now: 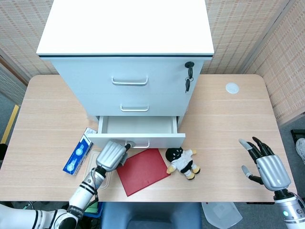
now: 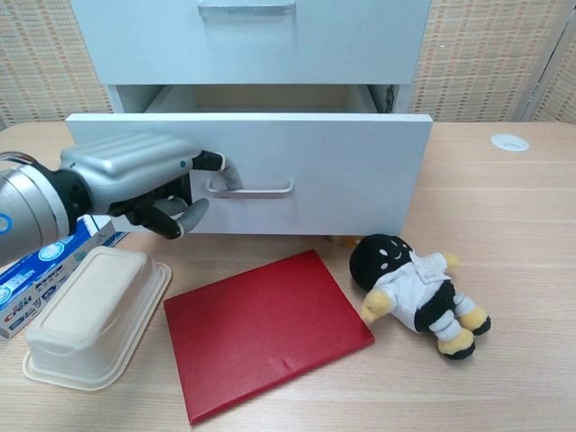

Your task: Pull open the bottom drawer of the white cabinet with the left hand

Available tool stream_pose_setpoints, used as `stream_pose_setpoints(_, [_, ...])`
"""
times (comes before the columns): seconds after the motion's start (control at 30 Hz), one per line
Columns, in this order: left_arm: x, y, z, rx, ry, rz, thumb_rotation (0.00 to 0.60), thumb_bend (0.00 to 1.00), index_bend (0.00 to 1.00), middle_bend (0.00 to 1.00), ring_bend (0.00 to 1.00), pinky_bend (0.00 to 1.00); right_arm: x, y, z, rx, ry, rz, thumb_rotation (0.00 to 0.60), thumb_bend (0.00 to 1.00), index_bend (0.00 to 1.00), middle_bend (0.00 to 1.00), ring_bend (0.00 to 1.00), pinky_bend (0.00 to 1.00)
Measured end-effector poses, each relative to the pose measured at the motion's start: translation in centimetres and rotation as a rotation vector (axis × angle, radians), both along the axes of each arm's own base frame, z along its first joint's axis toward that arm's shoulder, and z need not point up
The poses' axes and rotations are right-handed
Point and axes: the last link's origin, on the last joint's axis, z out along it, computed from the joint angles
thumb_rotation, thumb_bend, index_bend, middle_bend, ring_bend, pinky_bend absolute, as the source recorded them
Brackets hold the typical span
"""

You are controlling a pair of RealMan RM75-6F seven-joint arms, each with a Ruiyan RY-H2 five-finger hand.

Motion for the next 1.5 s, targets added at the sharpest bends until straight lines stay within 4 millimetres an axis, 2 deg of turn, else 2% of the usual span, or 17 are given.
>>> stream_pose_setpoints(1.5, [0.1, -5.7, 1.2, -0.066, 0.007, -0.048, 0.6, 0.61, 0.29, 0.97, 1.0, 1.0, -0.3, 0.3, 0.0, -0.004, 0.001, -0.013, 0.6, 0.31, 0.11, 0.19, 0.12, 0.16])
